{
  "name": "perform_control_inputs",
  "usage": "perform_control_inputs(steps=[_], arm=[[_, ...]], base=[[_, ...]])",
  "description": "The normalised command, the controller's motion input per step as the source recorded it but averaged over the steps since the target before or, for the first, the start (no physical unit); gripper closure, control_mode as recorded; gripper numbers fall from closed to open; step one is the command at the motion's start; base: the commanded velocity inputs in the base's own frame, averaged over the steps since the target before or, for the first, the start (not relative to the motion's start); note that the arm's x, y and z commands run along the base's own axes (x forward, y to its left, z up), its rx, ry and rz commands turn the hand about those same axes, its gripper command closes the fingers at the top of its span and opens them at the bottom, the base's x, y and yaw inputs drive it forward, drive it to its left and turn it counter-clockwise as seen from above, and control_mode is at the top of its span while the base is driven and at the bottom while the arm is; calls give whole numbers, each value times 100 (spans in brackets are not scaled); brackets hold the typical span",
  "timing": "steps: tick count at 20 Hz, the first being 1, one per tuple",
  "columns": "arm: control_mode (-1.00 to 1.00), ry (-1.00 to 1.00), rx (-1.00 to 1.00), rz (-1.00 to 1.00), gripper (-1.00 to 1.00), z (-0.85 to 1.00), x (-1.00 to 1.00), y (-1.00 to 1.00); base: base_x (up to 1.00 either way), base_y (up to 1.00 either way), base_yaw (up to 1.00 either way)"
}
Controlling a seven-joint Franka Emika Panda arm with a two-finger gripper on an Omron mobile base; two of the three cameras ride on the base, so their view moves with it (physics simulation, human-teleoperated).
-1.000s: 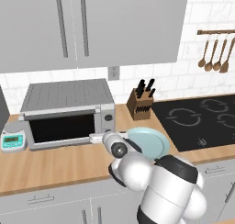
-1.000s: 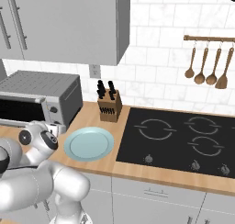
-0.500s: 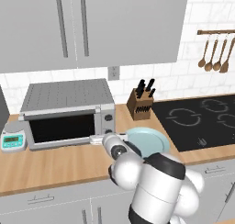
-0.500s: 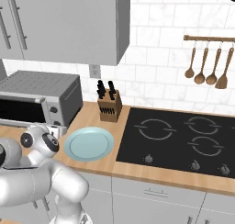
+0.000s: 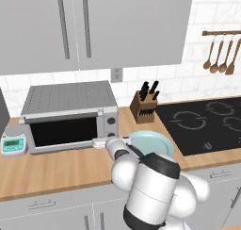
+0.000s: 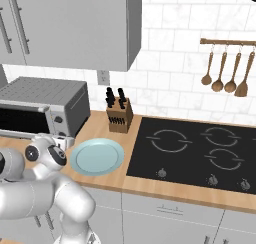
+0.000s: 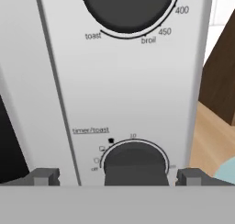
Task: Pick up the kebab skewer and baguette bread, and place them inside the toaster oven. Close the toaster oven door and start by setting the timer.
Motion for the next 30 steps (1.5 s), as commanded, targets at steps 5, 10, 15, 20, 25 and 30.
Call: perform_control_inputs(steps=[5,10,15,20,25,30], arm=[[-100,0,0,0,-100,0,1,-2],[-100,0,0,0,100,0,0,0],[-100,0,0,0,100,0,0,0],[-100,0,0,0,100,0,0,0],[-100,0,2,0,100,0,0,0],[-100,-2,19,0,100,0,-6,-6]], base=[[0,0,0],[0,0,0],[0,0,0],[0,0,0],[0,0,0],[0,0,0]])
